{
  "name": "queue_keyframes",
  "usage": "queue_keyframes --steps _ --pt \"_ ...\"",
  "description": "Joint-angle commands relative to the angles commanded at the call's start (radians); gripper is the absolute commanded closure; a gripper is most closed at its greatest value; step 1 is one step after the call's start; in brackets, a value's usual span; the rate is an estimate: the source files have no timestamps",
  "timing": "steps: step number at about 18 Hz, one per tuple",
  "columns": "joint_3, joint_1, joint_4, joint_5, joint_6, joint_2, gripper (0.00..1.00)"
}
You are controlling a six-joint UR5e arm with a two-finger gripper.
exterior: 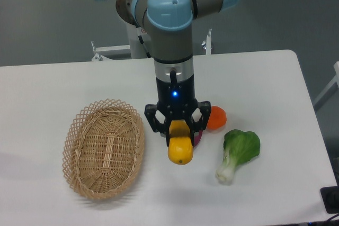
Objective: Pick up the mango from the table
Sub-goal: 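Lift the gripped mango up off the table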
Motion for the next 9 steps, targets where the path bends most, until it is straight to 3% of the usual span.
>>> queue_keyframes --steps 9 --pt "0.011 0.0 0.0 0.002 0.006 0.0 0.58"
